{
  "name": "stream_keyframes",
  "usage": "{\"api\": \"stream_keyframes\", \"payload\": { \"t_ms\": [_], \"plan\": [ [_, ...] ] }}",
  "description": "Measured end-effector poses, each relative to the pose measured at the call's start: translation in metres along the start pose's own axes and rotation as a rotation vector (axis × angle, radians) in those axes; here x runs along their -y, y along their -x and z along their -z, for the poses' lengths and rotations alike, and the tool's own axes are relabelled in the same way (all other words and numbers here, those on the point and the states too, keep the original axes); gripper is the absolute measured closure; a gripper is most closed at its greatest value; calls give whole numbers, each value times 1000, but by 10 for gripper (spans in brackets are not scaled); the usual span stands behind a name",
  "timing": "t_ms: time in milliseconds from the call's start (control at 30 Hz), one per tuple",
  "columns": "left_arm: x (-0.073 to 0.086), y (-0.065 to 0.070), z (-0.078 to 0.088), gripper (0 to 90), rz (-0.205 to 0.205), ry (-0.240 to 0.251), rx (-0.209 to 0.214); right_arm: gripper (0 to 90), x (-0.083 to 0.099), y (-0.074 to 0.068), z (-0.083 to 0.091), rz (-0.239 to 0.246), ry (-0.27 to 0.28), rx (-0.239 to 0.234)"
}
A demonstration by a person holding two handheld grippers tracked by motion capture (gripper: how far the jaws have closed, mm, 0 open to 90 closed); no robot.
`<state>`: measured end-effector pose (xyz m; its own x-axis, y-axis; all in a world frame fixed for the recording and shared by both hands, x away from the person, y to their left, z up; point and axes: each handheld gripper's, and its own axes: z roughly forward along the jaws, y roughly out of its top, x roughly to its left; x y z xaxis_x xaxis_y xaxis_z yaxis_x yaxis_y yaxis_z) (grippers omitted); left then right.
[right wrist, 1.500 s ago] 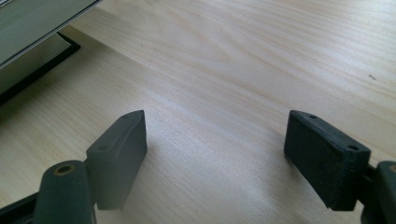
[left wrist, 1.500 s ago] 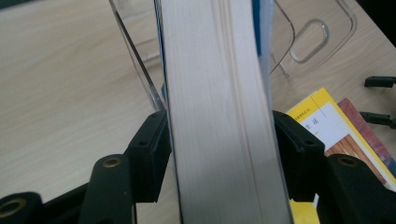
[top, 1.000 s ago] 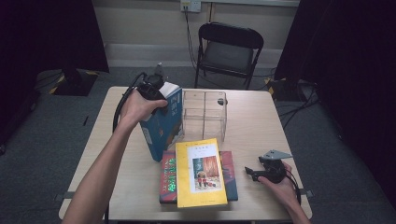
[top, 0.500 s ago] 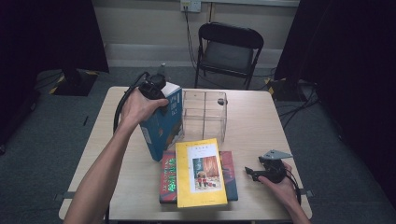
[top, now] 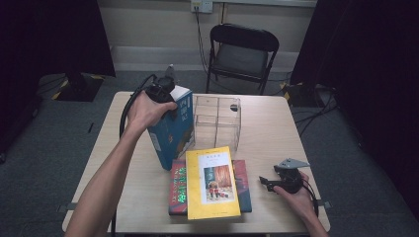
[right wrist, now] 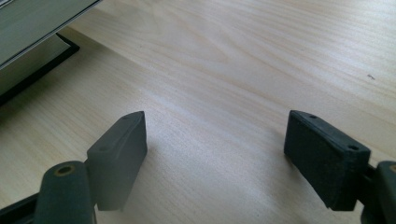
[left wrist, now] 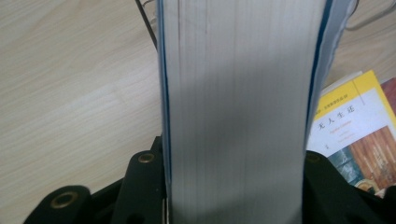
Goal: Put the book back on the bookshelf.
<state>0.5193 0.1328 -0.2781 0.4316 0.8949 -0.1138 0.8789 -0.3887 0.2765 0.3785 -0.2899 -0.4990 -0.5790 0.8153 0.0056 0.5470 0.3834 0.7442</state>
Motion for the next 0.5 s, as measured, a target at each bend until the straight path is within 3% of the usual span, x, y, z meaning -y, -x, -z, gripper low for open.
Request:
{"api": "stream_keyframes", "payload": {
  "t_ms": [200,233,500],
  "plan": [
    [-9,-1,0,616,3,-2,-10,212,0,0,0,0,0,0],
    [-14,-1,2,616,24,10,-10,212,0,0,0,-2,0,-1],
    [-39,-5,-6,617,72,2,-24,211,0,0,0,-1,0,0]
  ]
}}
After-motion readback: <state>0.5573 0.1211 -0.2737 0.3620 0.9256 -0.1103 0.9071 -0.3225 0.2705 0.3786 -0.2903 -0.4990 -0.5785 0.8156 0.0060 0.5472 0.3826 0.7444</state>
